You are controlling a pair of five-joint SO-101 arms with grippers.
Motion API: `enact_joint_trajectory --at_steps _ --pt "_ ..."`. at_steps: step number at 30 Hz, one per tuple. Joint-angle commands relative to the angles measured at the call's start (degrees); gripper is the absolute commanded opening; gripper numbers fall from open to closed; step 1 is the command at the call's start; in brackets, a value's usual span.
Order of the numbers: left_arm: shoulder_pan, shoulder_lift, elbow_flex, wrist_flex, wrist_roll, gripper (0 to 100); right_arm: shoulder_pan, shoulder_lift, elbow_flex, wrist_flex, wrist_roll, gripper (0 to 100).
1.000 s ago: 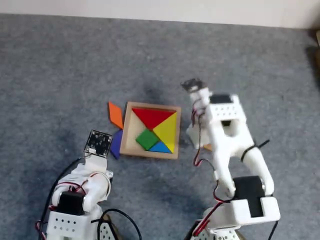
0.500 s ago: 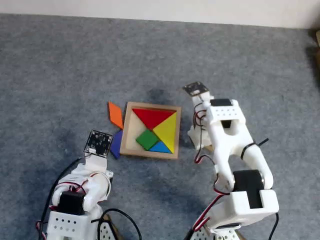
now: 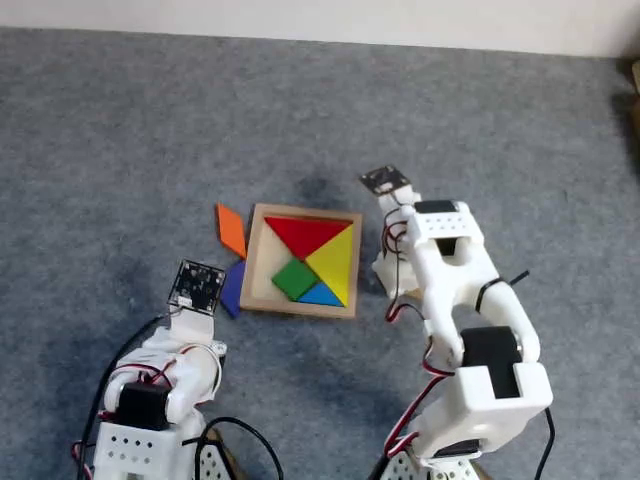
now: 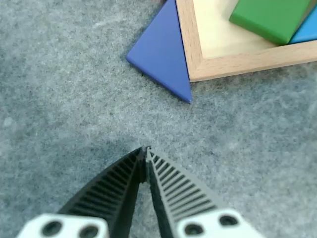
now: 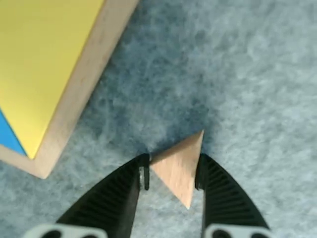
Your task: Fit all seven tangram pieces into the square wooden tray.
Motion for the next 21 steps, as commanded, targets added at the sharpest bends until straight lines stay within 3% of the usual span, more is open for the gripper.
enact_joint_trajectory --at_steps 1,11,21 --pt "-0.5 -1.9 1.1 0.3 -0.4 1 0.8 1.6 -0.2 -0.9 1.0 14.9" --pt "-0.5 -1.9 1.1 0.3 -0.4 1 1.1 1.5 -4.0 1.1 1.0 0.7" --pt "-0.5 -1.9 1.1 0.3 -0.4 1 1.2 1.5 -13.9 10.9 1.0 0.5"
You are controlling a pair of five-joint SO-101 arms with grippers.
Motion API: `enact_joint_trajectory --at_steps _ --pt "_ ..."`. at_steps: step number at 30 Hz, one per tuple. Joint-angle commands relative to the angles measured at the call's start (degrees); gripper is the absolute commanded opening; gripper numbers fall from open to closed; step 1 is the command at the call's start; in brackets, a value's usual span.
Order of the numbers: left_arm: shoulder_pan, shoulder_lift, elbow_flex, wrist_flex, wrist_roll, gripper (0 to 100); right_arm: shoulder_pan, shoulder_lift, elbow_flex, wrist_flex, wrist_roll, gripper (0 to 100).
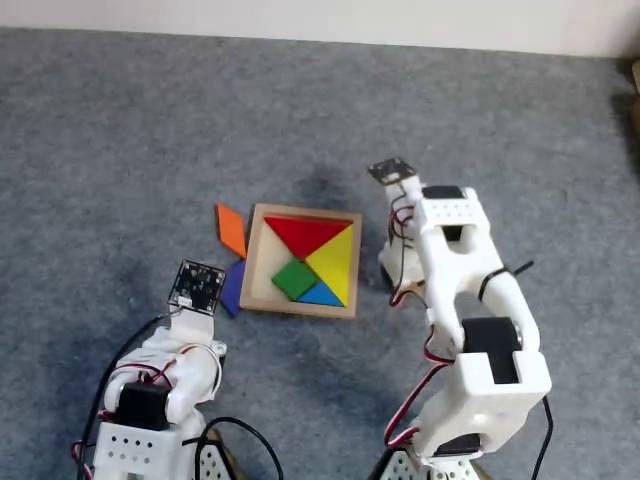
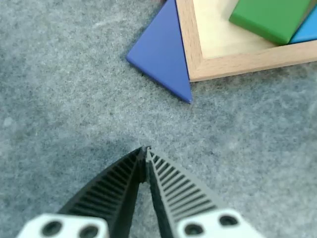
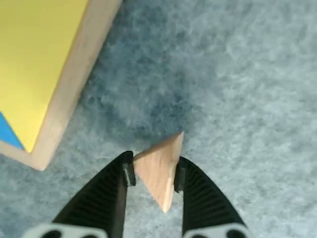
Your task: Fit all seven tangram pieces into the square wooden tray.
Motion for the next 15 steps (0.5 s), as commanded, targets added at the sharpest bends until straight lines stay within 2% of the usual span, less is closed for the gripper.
enact_joint_trajectory --at_steps 1,8,12,15 --pt "-0.5 -1.9 1.1 0.3 -0.4 1 0.0 -0.5 -5.8 3.6 0.6 0.5" --pt "-0.5 -1.9 1.1 0.3 -0.4 1 -1.4 -0.6 -11.8 8.7 0.5 0.5" --pt "-0.5 -1.9 1.1 0.3 -0.4 1 -6.2 -0.6 -16.0 12.2 0.2 0.5" --pt "-0.5 -1.9 1.1 0.3 -0.4 1 -10.4 -0.6 -19.2 12.8 -3.6 0.5"
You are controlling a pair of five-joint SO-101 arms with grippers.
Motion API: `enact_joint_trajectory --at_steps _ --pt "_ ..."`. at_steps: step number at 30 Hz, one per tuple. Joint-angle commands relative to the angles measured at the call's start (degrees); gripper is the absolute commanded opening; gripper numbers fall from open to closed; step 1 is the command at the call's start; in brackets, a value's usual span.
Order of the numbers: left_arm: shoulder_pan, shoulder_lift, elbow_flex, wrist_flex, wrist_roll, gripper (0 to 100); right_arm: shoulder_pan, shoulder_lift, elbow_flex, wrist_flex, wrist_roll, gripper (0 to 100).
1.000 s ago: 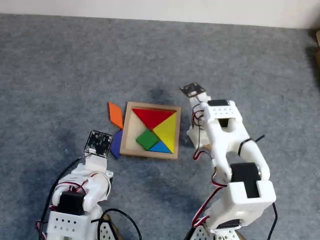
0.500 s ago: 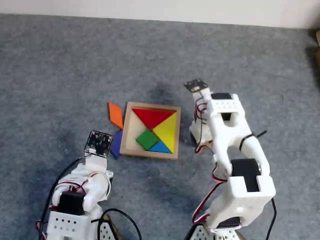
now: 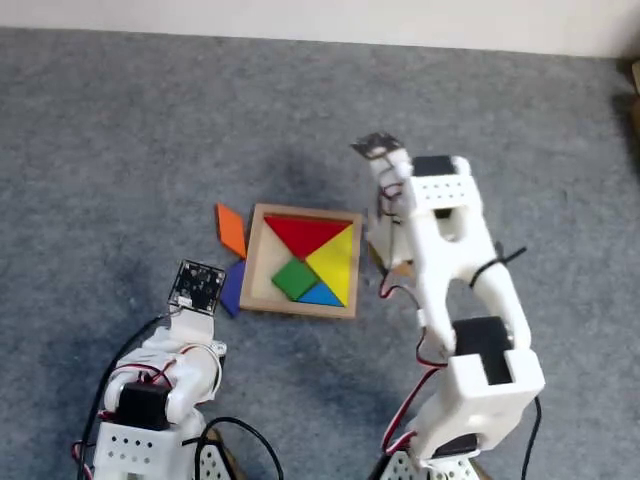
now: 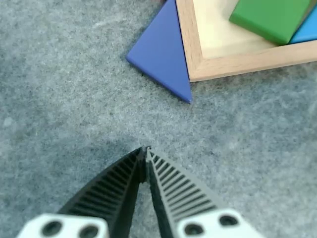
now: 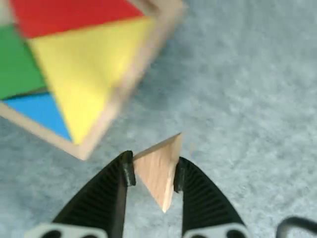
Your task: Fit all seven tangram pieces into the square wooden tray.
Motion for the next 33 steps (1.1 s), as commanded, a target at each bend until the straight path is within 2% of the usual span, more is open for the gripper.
enact_joint_trajectory --at_steps 1,7,10,12,18,26,31,33 --pt "-0.5 -1.9 1.1 0.3 -0.4 1 -5.5 -0.5 -6.4 0.9 -4.3 0.5" --pt "-0.5 -1.9 1.1 0.3 -0.4 1 -13.8 0.0 -10.2 -0.3 -15.7 0.5" --pt "-0.5 -1.9 1.1 0.3 -0.4 1 -16.7 0.0 -10.2 -4.0 -17.6 0.5" --pt "-0.5 -1.9 1.1 0.3 -0.4 1 -18.0 0.1 -10.1 -6.4 -14.0 0.5" --pt "-0.5 -1.9 1.1 0.3 -0.4 1 -18.1 0.2 -10.0 -7.0 9.1 0.5" --pt "-0.5 -1.9 1.1 0.3 -0.4 1 -18.9 0.2 -2.2 -7.4 33.1 0.5" --pt "-0.5 -1.9 1.1 0.3 -0.4 1 -18.7 0.2 0.3 -11.1 35.3 1.1" --pt "-0.5 -1.9 1.1 0.3 -0.4 1 -18.7 0.2 0.7 -12.2 33.2 6.1"
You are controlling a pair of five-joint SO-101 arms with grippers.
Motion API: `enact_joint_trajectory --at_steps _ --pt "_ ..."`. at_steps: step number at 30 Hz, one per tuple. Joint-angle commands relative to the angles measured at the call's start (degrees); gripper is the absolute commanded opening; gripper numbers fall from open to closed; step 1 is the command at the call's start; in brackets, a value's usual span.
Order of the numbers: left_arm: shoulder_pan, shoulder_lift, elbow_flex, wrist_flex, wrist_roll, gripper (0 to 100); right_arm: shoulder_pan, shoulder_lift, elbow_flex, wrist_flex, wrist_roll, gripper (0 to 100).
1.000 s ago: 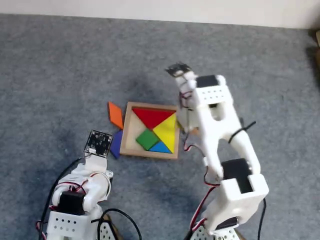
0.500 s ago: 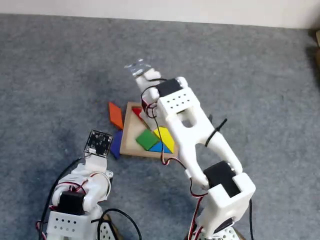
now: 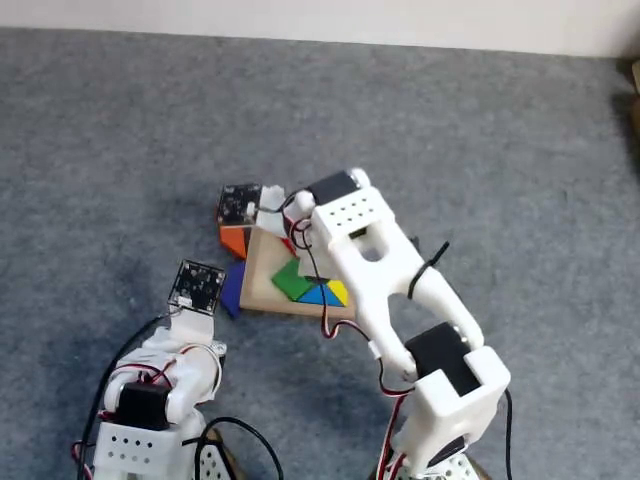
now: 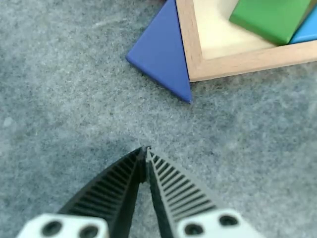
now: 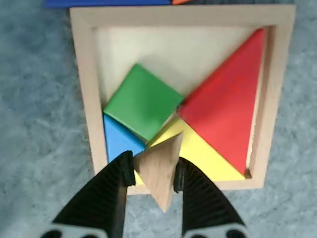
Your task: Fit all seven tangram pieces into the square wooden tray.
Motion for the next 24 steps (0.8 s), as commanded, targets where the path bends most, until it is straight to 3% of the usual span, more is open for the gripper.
enact_joint_trajectory --at_steps 1,5,7,12,17,24 --pt "-0.5 -1.9 1.1 0.3 -0.4 1 -0.5 -0.7 -0.4 -2.4 -2.7 10.7" --pt "-0.5 -1.9 1.1 0.3 -0.4 1 -0.7 -0.7 -0.7 -2.4 -7.0 28.7" --pt "-0.5 -1.9 1.1 0.3 -0.4 1 -0.8 -1.0 -0.7 -2.0 -6.2 29.6" --pt "-0.5 -1.9 1.1 0.3 -0.4 1 -0.7 -1.3 -0.7 0.5 -6.5 19.0" --pt "-0.5 -1.9 1.1 0.3 -0.4 1 0.7 -0.9 -0.8 0.4 -19.1 0.6" --pt "-0.5 -1.9 1.1 0.3 -0.4 1 4.4 -0.7 -0.4 -6.5 -28.9 0.5"
